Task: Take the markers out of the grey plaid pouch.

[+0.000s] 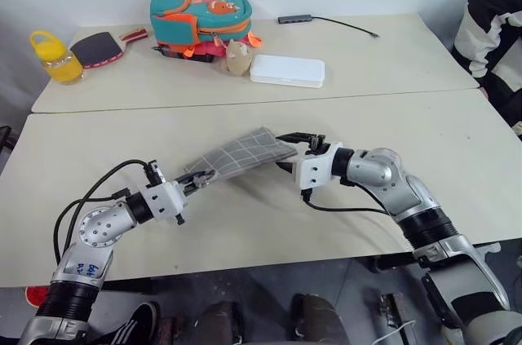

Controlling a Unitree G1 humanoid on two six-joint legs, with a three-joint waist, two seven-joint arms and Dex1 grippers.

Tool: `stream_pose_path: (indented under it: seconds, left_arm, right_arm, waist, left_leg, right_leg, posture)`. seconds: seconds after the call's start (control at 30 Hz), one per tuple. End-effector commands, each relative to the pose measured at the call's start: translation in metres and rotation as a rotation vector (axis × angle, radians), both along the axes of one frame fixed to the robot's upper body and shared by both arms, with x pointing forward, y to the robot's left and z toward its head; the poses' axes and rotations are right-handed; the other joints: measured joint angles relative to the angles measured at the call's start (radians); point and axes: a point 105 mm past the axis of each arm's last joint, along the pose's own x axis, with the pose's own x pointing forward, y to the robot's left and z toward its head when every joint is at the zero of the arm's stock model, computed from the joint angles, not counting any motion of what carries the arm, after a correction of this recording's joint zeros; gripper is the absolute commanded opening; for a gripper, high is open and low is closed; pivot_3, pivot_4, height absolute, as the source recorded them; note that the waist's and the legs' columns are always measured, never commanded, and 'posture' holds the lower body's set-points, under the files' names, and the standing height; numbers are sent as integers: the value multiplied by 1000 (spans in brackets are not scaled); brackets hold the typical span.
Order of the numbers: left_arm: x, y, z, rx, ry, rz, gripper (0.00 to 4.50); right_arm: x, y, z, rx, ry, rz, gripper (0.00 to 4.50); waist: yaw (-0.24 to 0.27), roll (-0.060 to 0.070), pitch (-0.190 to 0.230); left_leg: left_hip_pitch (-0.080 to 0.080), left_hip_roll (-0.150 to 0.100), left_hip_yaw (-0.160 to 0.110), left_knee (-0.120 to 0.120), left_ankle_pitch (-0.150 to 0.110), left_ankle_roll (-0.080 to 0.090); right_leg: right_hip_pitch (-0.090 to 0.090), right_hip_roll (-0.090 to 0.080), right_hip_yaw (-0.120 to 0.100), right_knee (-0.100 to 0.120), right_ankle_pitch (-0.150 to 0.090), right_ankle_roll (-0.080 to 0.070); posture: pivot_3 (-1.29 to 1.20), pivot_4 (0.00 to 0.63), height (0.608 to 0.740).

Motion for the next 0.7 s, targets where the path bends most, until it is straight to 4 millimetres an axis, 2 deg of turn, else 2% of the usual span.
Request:
stream_pose_path:
  seconds: [0.03, 0.2, 0.23, 0.3, 0.53, 0.7]
  left_arm:
    - [-5, -6, 12, -40, -36, -29, 0]
    - [-6, -7, 14, -58, -31, -32, 0]
    - [-5, -6, 14, -60, -31, -27, 0]
    - [-5, -2, 12, -101, 14, -15, 0]
    - [-5, 3, 13, -39, -45, 13, 2033]
    - [-5, 5, 4, 2, -53, 29, 2033]
  right_arm:
    - [0, 7, 4, 16, -26, 22, 2098]
    - [1, 7, 3, 8, -28, 17, 286]
    - [1, 6, 3, 12, -27, 12, 75]
    - [3, 4, 7, 26, -33, 2, 75]
    - [8, -8, 18, 66, -39, -23, 0]
    - [8, -11, 19, 58, -36, -21, 0]
  waist:
    - [0, 0, 0]
    - [1, 0, 0]
    - [1, 0, 0]
    - [1, 0, 0]
    - [1, 0, 0]
    - [1, 0, 0]
  left_leg:
    - [0, 0, 0, 0, 0, 0]
    - [0, 0, 0, 0, 0, 0]
    - [0, 0, 0, 0, 0, 0]
    - [0, 0, 0, 0, 0, 0]
    - [0, 0, 0, 0, 0, 0]
    - [0, 0, 0, 0, 0, 0]
  right_leg:
    - [0, 0, 0, 0, 0, 0]
    - [0, 0, 0, 0, 0, 0]
    - [0, 0, 0, 0, 0, 0]
    - [0, 0, 0, 0, 0, 0]
    - [0, 0, 0, -1, 0, 0]
    - [0, 0, 0, -1, 0, 0]
  posture:
    - [0, 150, 740]
    - [0, 150, 740]
    - [0, 150, 740]
    - [0, 150, 740]
    - [0, 150, 740]
    - [0, 150, 740]
